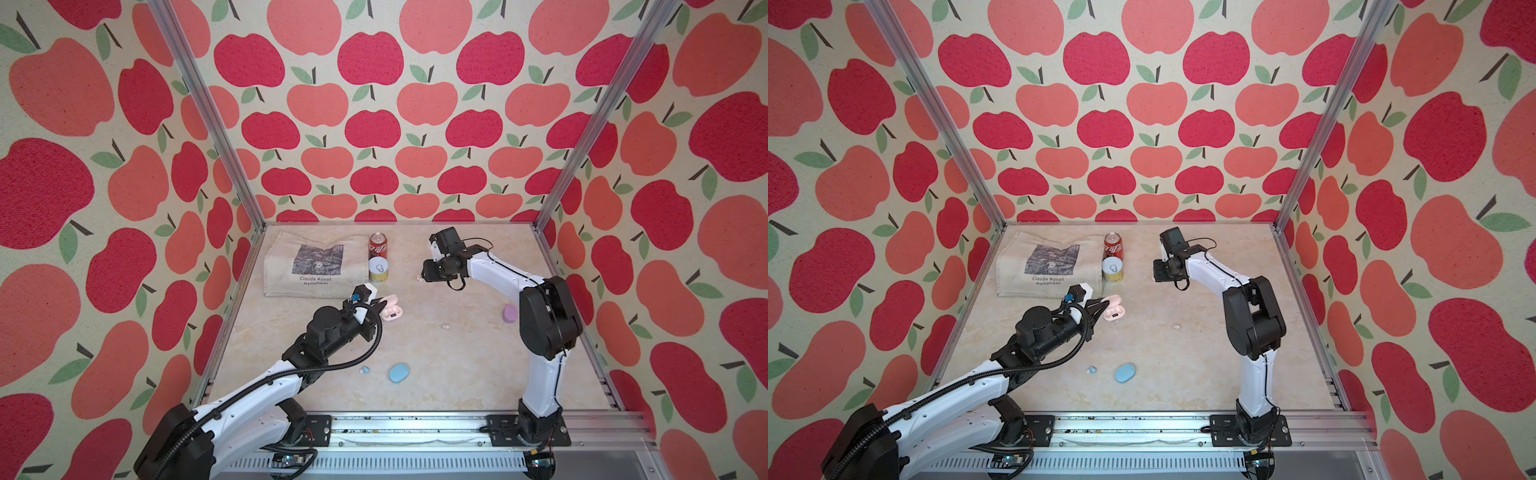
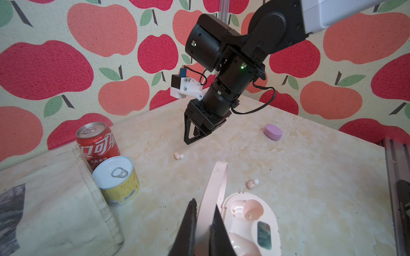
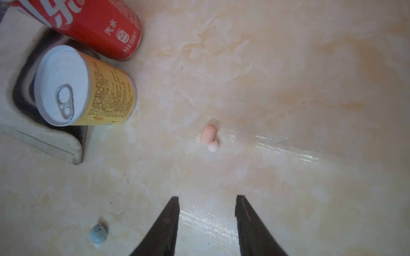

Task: Insert wireless bluetooth earbuds into charging case
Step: Pick up a wireless bluetooth earbud from the top-center of the table.

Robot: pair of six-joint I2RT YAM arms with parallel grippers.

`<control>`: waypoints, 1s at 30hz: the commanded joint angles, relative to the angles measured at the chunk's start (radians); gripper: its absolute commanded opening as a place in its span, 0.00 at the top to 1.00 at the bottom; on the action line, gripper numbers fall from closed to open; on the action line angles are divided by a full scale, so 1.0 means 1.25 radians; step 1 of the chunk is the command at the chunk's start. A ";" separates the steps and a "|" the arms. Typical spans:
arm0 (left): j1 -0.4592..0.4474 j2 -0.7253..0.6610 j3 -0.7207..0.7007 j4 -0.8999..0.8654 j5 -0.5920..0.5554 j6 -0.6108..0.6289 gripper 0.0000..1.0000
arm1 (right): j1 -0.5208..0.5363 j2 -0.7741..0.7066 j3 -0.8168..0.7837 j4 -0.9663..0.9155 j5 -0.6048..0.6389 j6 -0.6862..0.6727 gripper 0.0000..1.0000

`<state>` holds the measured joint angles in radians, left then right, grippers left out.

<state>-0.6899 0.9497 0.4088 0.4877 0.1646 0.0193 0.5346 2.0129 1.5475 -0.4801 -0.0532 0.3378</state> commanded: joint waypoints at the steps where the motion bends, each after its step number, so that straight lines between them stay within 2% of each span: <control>1: 0.006 -0.002 -0.005 0.036 -0.012 -0.003 1.00 | 0.012 0.074 0.085 -0.028 -0.018 -0.036 0.53; 6: 0.010 -0.012 -0.013 0.040 -0.013 -0.007 1.00 | 0.023 0.151 0.159 -0.061 0.011 -0.064 0.52; 15: 0.018 -0.018 -0.018 0.043 -0.005 -0.013 1.00 | 0.051 0.221 0.232 -0.086 0.083 -0.072 0.55; 30: 0.026 -0.019 -0.020 0.046 0.000 -0.019 1.00 | 0.055 0.246 0.236 -0.088 0.124 -0.122 0.57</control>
<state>-0.6632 0.9360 0.3912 0.5137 0.1642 0.0124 0.6022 2.2833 1.8153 -0.5610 0.0845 0.2214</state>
